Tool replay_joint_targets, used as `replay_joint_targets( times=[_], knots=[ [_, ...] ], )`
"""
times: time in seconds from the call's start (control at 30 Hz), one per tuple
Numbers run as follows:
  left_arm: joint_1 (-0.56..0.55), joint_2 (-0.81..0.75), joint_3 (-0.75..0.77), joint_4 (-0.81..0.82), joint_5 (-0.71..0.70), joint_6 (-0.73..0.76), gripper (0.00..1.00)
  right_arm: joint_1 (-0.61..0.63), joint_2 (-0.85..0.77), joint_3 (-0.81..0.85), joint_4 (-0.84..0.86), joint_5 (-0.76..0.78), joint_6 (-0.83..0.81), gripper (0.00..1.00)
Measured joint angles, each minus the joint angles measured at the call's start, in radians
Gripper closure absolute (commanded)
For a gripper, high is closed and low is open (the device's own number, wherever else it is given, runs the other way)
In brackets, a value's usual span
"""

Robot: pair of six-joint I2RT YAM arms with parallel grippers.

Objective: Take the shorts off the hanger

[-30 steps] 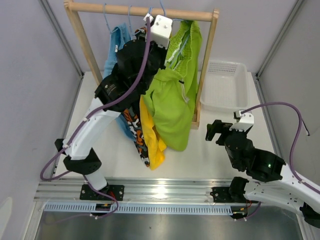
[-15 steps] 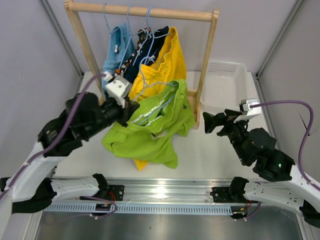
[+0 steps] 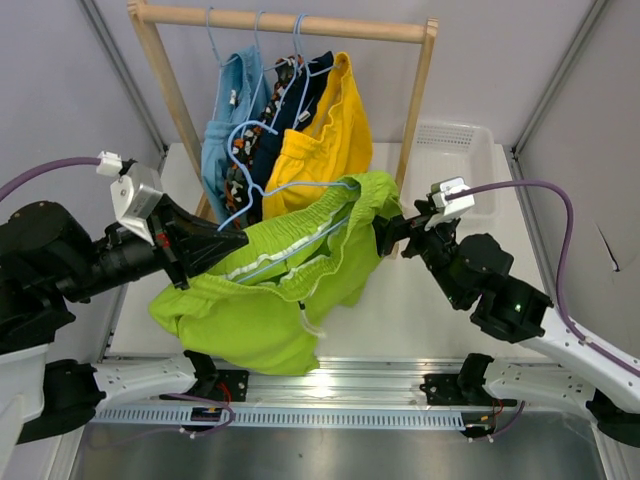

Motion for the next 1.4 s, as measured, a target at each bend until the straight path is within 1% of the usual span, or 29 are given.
replay_joint_targets(
  times=[0.2,0.23,0.3,0.33,0.37,0.43,0.67,0.77,0.83,1.03,1.13,1.2,1.27,1.33,1.37,1.4],
  knots=[
    [0.000,-0.019,0.001,-0.036,0.041,-0.019,1.00,-0.025,0.006,0.022,0.035,-0.034,-0.006,0.01],
    [0.000,-0.022,0.000,-0.040,0.045,-0.023,1.00,-0.027,0.006,0.022,0.043,-0.040,-0.007,0.08],
    [0.000,-0.029,-0.004,-0.042,0.055,-0.024,1.00,-0.035,0.006,0.021,0.054,-0.055,-0.013,0.28],
    [0.000,-0.035,-0.009,-0.041,0.065,-0.025,1.00,-0.041,0.006,0.019,0.064,-0.068,-0.013,0.53],
    [0.000,-0.043,-0.016,-0.039,0.070,-0.026,1.00,-0.049,0.006,0.016,0.076,-0.087,-0.016,0.70],
    [0.000,-0.054,-0.028,-0.037,0.082,-0.027,1.00,-0.070,0.006,0.008,0.102,-0.132,-0.001,1.00],
    [0.000,-0.056,-0.032,-0.040,0.095,-0.042,1.00,-0.145,0.050,-0.019,0.168,-0.225,0.058,1.00],
    [0.000,-0.055,-0.037,-0.054,0.092,-0.043,1.00,-0.235,0.055,-0.021,0.173,-0.253,0.081,1.00],
    [0.000,-0.058,-0.053,-0.058,0.091,-0.042,1.00,-0.346,0.053,-0.021,0.177,-0.300,0.110,1.00],
    [0.000,-0.084,-0.137,-0.027,0.082,-0.043,1.00,-0.798,0.081,0.021,0.162,-0.568,0.263,1.00],
    [0.000,-0.086,-0.161,0.002,0.064,-0.045,1.00,-0.886,0.088,0.030,0.164,-0.697,0.327,1.00],
    [0.000,-0.090,-0.166,0.004,0.063,-0.050,1.00,-0.891,0.083,0.026,0.166,-0.740,0.356,1.00],
    [0.000,-0.098,-0.168,0.006,0.060,-0.050,1.00,-0.858,0.061,-0.002,0.172,-0.755,0.366,1.00],
    [0.000,-0.100,-0.169,0.006,0.036,-0.050,1.00,-0.760,0.024,-0.051,0.174,-0.712,0.356,1.00],
    [0.000,-0.103,-0.169,0.010,0.019,-0.050,1.00,-0.693,0.001,-0.079,0.170,-0.693,0.344,1.00],
    [0.000,-0.105,-0.169,0.022,0.000,-0.049,1.00,-0.600,-0.023,-0.105,0.161,-0.653,0.325,1.00]
  ],
)
